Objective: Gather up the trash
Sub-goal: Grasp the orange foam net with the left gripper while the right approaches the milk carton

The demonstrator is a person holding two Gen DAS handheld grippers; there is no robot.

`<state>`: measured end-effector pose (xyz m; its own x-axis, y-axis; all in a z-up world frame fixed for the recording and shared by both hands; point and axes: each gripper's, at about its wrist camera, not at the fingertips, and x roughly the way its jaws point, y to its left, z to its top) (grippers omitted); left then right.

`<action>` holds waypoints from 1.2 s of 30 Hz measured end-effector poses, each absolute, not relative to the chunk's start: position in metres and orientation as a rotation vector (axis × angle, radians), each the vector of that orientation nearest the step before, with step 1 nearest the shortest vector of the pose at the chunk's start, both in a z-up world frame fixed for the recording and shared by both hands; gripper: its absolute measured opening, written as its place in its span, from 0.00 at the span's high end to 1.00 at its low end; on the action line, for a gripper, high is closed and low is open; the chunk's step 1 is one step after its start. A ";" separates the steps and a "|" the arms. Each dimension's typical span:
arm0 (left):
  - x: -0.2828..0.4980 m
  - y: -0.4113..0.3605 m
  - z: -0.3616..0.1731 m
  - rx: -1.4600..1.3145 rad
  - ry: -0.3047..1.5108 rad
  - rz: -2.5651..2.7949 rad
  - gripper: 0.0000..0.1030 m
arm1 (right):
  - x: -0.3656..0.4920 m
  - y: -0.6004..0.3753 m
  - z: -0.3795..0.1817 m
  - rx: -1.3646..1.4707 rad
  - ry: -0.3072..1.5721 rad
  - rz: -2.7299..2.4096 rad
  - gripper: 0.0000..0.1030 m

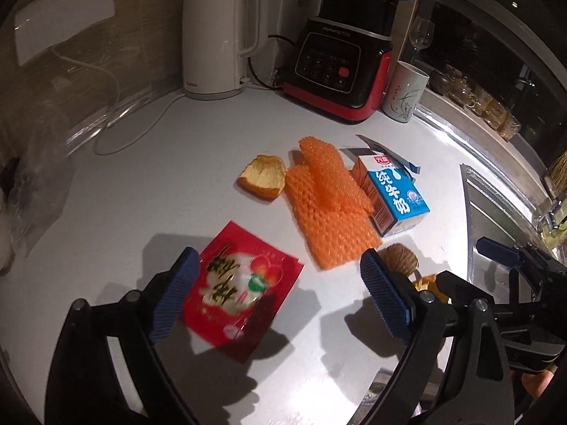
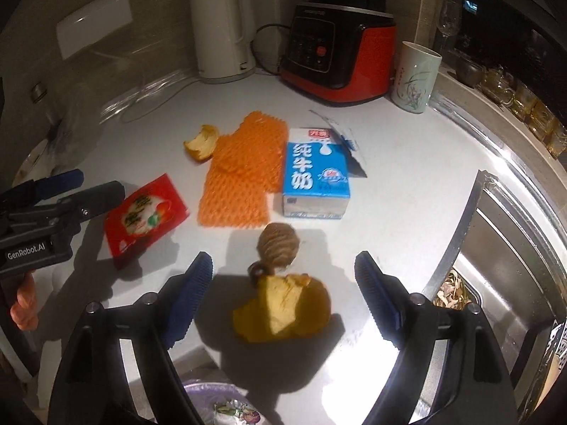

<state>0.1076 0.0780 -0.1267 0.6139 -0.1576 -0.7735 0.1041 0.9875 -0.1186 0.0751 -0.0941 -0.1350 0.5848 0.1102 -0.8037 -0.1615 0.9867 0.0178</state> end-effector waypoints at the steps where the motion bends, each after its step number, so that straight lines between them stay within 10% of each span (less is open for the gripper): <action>1: 0.119 0.072 -0.128 -0.064 0.903 -0.164 0.15 | 0.082 -0.097 -0.136 -0.048 0.935 0.144 0.20; 11: 0.212 0.027 -0.174 -0.046 1.029 -0.254 0.17 | 0.117 -0.127 -0.158 0.007 0.984 0.059 0.20; 21: 0.227 0.023 -0.187 -0.083 1.075 -0.334 0.75 | 0.153 -0.119 -0.175 0.048 1.011 0.105 0.20; 33: 0.217 0.029 -0.160 -0.087 0.989 -0.389 0.78 | 0.175 -0.102 -0.189 0.115 1.046 0.145 0.11; 36: 0.216 0.034 -0.158 -0.086 0.988 -0.387 0.78 | 0.176 -0.106 -0.192 0.166 1.051 0.166 0.32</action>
